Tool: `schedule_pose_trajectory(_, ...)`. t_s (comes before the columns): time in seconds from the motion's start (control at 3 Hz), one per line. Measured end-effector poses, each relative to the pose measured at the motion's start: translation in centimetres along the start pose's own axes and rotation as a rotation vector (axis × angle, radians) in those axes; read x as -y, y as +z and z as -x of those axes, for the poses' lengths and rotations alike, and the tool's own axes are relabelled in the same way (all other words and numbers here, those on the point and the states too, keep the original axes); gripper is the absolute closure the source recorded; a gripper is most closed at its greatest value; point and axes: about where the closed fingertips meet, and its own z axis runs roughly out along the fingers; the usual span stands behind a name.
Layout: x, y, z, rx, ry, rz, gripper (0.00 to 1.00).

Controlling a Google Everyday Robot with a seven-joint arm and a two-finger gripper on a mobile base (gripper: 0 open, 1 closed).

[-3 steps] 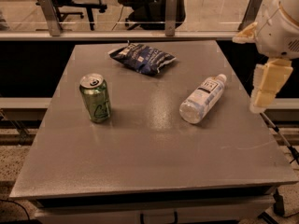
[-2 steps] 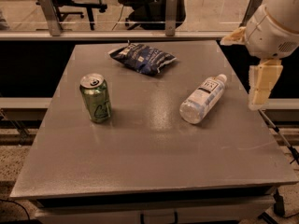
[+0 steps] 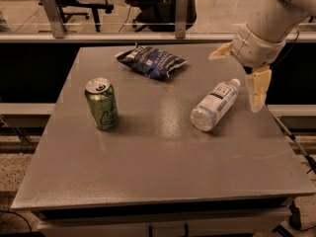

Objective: Move blue plastic bottle near blue chip bag

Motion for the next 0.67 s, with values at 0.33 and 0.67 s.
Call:
schedule_pose_trajectory(0.33, 1.4, 2.8, -0.1, 0.011, -0.085, 0.047, 0.00)
schedule_pose_trajectory(0.67, 2.1, 4.5, 0.0, 0.011, -0.159, 0.098, 0.02)
